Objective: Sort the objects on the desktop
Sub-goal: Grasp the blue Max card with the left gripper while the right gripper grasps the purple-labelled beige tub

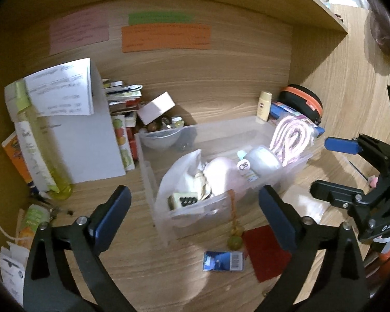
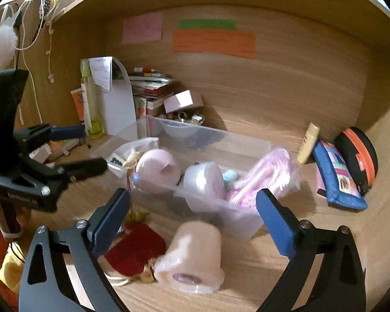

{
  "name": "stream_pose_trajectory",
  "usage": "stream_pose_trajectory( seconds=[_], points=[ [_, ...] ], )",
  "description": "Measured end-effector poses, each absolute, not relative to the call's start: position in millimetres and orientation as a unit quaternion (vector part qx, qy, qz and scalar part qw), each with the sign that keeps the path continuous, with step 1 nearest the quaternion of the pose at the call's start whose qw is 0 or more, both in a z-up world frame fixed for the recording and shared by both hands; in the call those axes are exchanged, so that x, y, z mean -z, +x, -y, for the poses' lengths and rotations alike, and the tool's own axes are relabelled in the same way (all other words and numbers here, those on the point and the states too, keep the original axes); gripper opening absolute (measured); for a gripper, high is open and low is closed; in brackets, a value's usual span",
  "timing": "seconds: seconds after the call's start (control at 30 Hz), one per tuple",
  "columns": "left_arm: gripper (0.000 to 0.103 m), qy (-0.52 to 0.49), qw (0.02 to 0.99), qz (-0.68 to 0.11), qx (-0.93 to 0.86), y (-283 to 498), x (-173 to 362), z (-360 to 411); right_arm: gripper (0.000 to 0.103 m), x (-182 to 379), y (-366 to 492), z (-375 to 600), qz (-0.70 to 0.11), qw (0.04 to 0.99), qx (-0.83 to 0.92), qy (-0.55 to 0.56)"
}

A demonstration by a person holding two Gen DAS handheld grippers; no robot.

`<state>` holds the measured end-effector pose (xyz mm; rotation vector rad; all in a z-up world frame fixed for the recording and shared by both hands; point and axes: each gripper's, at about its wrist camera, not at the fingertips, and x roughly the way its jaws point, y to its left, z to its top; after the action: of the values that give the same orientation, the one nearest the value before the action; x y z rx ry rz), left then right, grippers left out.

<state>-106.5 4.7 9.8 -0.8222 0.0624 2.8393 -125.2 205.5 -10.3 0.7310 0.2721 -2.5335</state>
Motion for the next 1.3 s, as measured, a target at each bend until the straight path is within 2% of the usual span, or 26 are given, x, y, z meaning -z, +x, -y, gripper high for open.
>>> stream_pose_trajectory(
  seconds=[0.33, 0.7, 0.9, 1.17, 1.23, 1.3],
  points=[
    [0.1, -0.288, 0.072, -0.023, -0.955, -83, -1, 9, 0.097, 31, -113, -227, -0.077, 0.23, 0.923, 0.299],
    [0.1, -0.353, 0.087, 0.001, -0.932, -75, 32, 15, 0.097, 79, -114, -217, -0.094, 0.212, 0.906, 0.354],
    [0.1, -0.394, 0.096, -0.024, -0.914, -81, 53, -1, 0.096, 80, -115, -218, -0.091, 0.193, 0.912, 0.35],
    [0.1, -0.409, 0.102, -0.055, -0.905, -92, 63, -18, 0.094, 78, -120, -234, -0.032, 0.208, 0.91, 0.356],
    [0.1, -0.409, 0.099, -0.066, -0.905, -94, 64, -20, 0.091, 77, -120, -239, -0.018, 0.21, 0.911, 0.355],
    [0.1, -0.408, 0.099, -0.074, -0.904, -96, 65, -23, 0.084, 77, -121, -240, -0.015, 0.208, 0.912, 0.353]
  ],
)
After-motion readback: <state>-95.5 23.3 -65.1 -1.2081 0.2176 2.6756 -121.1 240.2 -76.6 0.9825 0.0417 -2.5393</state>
